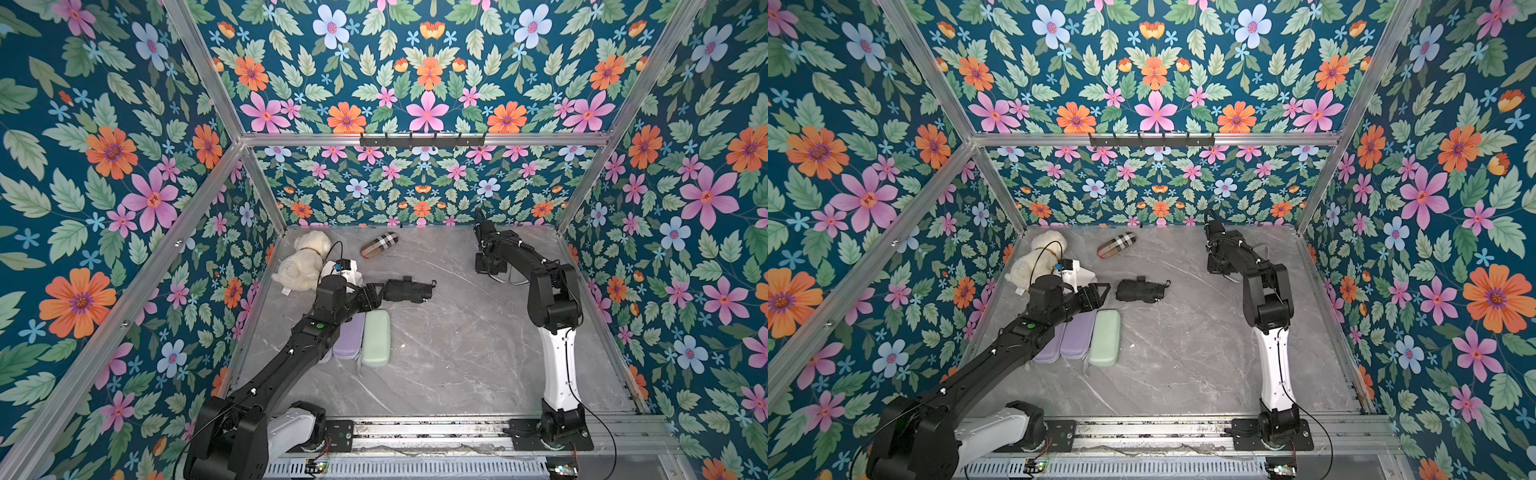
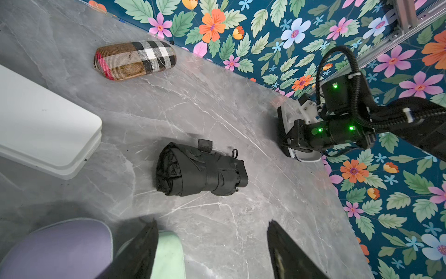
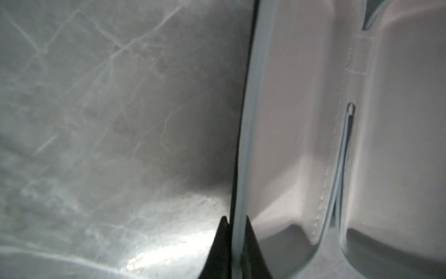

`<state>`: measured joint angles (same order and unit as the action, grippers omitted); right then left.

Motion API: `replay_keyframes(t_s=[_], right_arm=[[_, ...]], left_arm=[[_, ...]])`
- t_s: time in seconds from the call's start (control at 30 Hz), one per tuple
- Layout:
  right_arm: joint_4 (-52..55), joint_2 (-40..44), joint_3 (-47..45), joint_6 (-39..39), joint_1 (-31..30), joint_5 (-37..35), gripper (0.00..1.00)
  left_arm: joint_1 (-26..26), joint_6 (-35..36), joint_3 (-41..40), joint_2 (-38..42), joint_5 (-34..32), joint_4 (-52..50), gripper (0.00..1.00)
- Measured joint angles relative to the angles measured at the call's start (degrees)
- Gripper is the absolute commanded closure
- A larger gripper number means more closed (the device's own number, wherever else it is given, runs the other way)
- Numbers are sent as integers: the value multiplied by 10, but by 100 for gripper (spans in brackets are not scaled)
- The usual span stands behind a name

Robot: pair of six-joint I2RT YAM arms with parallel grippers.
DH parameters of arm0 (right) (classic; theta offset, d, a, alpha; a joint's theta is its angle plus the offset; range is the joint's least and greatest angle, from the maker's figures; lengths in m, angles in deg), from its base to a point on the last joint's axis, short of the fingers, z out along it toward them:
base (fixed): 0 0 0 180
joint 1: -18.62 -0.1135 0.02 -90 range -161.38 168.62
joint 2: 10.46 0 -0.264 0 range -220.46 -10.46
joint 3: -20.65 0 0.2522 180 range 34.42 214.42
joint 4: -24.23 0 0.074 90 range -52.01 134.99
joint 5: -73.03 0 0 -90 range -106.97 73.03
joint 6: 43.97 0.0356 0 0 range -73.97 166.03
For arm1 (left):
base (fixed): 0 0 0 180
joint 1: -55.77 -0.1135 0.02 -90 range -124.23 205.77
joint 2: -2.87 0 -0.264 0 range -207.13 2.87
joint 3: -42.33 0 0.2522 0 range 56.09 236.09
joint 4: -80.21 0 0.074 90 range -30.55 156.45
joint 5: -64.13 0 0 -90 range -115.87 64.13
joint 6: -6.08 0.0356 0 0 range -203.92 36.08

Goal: Put umbrellas into zippered umbrella sleeves
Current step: Move the umbrella sleeve at the center of the board, then pick up the umbrella from the center of the board.

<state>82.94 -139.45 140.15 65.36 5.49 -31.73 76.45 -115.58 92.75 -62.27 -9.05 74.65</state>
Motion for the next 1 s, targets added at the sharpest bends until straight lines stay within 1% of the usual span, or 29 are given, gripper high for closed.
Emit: replay_keyframes(t_s=[0.07, 0.17, 0.37, 0.47, 0.53, 0.57, 0.63, 0.73, 0.8, 0.93, 1.0], right_arm=[[-5, 35, -47, 0, -18, 13, 97], [-16, 100, -130, 8, -65, 35, 97], [-13, 217, -293, 82, -191, 76, 96], [-4, 255, -343, 121, -246, 103, 90], [7, 273, -350, 134, -266, 116, 79], [13, 282, -347, 134, -270, 126, 72], [33, 303, -324, 131, -274, 130, 52], [54, 329, -274, 93, -273, 124, 29], [63, 322, -238, 54, -274, 124, 24], [60, 250, -162, -52, -275, 140, 19], [47, 214, -130, -110, -276, 144, 14]], left_arm=[[0, -7, 0, -4, 2, 4, 28], [0, -10, 0, -12, 2, 10, 28], [0, -10, 0, -16, 2, 8, 29], [0, -10, 0, -17, 2, 8, 29], [0, -10, 1, -23, 2, 8, 29], [0, -10, 2, -25, 3, 8, 29], [0, -10, 5, -26, 8, 8, 29], [0, -10, 5, -20, 10, 8, 29], [0, -10, 3, -15, 10, 8, 29], [0, -13, -5, -2, 9, 7, 29], [0, -14, -9, 10, 0, 0, 30]])
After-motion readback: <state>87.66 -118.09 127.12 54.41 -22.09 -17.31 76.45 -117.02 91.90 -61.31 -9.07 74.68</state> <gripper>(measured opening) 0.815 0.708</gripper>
